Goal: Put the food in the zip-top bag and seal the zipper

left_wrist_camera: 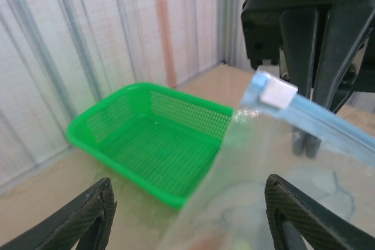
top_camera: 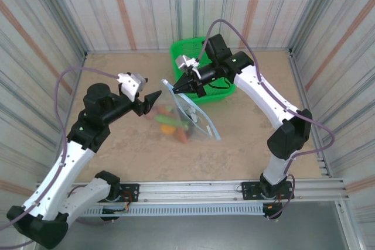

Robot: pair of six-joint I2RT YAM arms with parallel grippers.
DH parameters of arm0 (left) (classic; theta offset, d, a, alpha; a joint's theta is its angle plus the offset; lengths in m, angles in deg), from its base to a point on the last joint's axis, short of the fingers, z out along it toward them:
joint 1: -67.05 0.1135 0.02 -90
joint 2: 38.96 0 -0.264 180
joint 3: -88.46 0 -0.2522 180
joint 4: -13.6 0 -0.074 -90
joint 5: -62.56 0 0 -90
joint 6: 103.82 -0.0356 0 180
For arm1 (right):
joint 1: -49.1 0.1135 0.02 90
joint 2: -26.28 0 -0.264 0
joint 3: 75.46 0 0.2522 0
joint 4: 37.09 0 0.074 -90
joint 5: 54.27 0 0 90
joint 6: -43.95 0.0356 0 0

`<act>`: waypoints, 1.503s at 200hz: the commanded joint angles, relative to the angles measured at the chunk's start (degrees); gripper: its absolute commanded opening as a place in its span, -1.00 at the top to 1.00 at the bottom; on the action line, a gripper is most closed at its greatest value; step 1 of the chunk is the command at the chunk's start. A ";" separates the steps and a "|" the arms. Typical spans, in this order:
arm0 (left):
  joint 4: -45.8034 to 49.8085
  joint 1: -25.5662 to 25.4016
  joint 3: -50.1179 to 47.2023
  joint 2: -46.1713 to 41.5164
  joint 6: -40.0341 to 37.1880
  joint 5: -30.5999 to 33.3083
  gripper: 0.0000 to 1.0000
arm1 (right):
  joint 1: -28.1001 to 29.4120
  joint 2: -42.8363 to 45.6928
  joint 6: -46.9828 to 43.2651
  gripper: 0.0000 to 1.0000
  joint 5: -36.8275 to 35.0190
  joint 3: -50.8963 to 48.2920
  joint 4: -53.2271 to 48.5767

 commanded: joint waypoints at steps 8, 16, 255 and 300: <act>-12.20 3.05 -1.67 1.89 -1.03 -20.89 -0.39 | 0.74 -0.69 -7.00 0.97 -2.56 0.62 -5.61; -8.90 3.25 0.63 3.81 -2.34 -24.91 -0.36 | 0.83 -0.30 -7.04 0.98 -3.70 0.10 -5.31; -0.79 3.64 5.61 12.18 -6.53 -31.84 0.64 | -0.62 4.40 -4.52 1.00 -6.42 -4.81 0.30; 1.31 3.64 6.60 11.20 -8.08 -31.43 0.98 | -1.10 5.23 -1.98 0.99 -7.79 -5.19 1.80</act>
